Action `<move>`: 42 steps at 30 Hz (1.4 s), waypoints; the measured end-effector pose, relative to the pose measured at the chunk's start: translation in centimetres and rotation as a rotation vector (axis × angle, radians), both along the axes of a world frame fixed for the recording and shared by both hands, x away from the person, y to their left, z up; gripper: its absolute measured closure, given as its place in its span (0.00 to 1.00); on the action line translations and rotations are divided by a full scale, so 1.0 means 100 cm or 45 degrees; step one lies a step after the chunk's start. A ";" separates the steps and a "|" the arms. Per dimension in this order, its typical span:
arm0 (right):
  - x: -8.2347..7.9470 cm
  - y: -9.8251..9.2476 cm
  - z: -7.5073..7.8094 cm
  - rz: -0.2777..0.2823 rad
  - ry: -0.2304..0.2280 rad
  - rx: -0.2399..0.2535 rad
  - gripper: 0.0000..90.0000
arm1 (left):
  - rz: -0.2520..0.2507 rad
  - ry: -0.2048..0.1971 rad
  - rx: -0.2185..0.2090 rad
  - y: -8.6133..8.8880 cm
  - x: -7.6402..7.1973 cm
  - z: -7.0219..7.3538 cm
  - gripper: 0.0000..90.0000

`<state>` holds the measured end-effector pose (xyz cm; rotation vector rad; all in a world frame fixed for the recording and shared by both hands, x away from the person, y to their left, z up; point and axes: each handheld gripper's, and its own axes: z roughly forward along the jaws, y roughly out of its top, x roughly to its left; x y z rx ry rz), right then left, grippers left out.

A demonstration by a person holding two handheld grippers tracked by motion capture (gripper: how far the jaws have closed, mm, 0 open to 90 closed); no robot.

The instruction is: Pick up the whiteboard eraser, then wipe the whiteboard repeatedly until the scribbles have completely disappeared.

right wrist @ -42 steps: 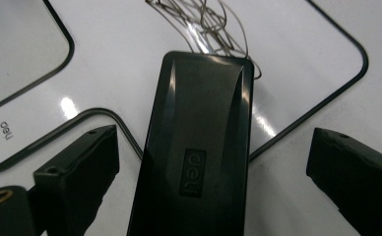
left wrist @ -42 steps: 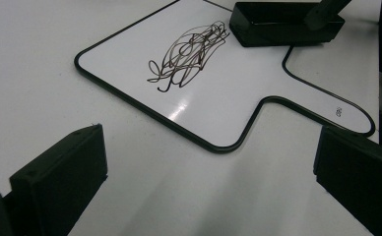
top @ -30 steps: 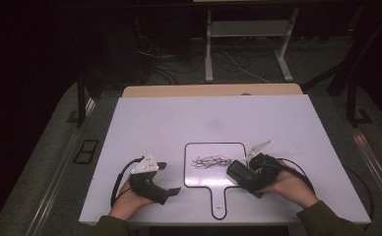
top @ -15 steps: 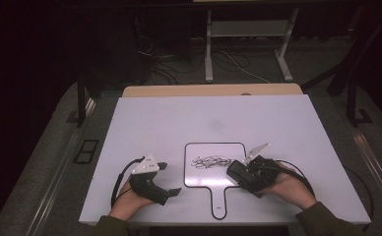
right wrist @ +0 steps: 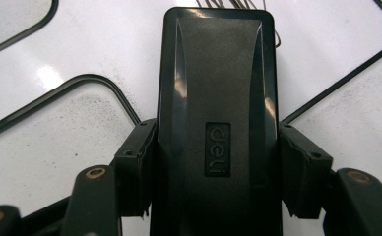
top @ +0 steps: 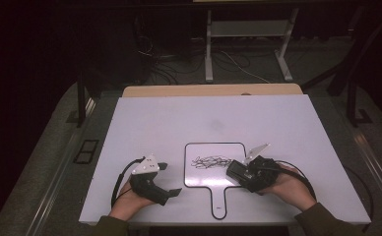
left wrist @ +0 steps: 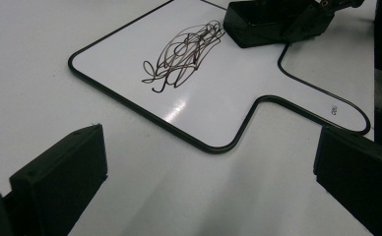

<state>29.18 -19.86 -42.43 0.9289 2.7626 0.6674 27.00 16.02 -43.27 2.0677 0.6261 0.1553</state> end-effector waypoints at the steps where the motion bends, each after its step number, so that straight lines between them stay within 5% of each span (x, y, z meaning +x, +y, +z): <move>1: 0.000 0.000 0.000 0.014 -0.005 -0.011 0.43 | -0.001 0.001 0.000 0.000 0.000 0.000 0.00; 14: 0.005 -0.005 0.003 0.048 0.023 -0.008 0.43 | -0.009 0.006 0.000 -0.001 -0.002 -0.001 0.00; 42: 0.027 -0.008 0.023 0.044 0.015 0.156 0.43 | -0.003 0.013 -0.006 0.000 -0.001 -0.002 0.00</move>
